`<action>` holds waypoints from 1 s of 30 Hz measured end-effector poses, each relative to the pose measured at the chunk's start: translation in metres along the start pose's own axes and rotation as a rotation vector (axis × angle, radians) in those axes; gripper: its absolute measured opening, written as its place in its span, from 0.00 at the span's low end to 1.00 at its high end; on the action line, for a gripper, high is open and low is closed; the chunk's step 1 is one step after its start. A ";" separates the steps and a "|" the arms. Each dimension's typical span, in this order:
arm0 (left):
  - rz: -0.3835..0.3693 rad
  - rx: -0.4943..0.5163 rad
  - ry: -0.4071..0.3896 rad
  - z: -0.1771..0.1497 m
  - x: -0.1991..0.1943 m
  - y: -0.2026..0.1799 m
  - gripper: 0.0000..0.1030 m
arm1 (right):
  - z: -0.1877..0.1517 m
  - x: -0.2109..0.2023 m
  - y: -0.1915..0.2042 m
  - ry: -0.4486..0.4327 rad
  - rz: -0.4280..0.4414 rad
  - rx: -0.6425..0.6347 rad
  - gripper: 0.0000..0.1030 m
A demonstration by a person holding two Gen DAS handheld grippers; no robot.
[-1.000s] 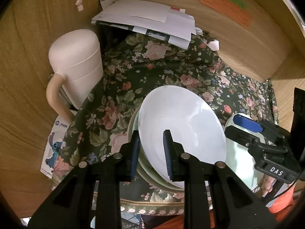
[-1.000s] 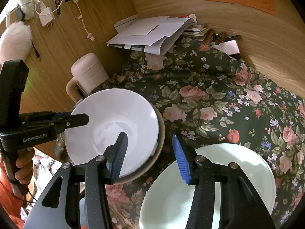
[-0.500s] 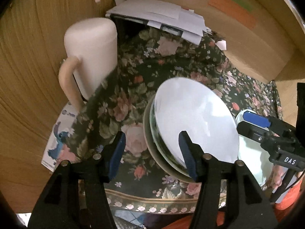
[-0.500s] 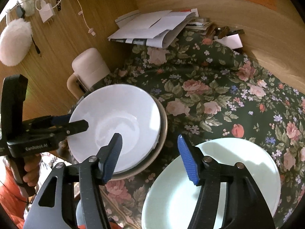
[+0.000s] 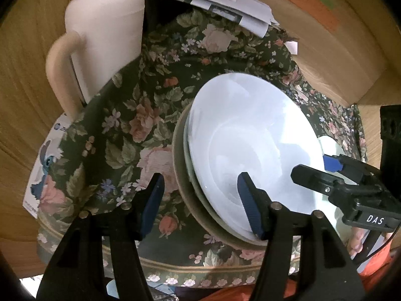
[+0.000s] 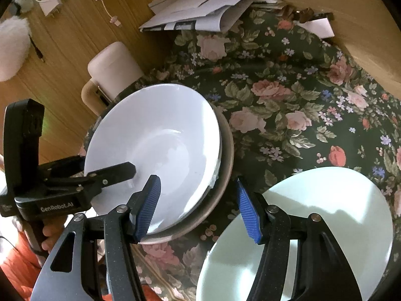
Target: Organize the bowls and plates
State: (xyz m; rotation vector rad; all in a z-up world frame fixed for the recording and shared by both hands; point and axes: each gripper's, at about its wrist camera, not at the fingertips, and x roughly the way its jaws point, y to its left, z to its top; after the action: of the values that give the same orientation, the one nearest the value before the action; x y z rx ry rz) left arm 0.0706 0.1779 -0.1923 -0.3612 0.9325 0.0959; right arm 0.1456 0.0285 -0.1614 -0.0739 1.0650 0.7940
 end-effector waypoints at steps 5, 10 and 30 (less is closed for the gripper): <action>-0.036 -0.013 -0.003 0.000 0.005 0.001 0.50 | 0.003 0.007 -0.002 0.018 0.014 0.005 0.47; -0.017 0.012 -0.032 -0.001 0.005 -0.005 0.43 | 0.004 0.017 -0.003 0.029 0.000 0.013 0.39; 0.096 -0.009 -0.074 0.002 0.000 -0.022 0.42 | 0.006 0.013 -0.010 -0.005 0.003 0.071 0.36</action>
State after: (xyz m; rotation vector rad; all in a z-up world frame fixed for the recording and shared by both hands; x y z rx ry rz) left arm 0.0772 0.1582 -0.1860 -0.3187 0.8762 0.2005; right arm 0.1594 0.0303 -0.1721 -0.0100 1.0874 0.7582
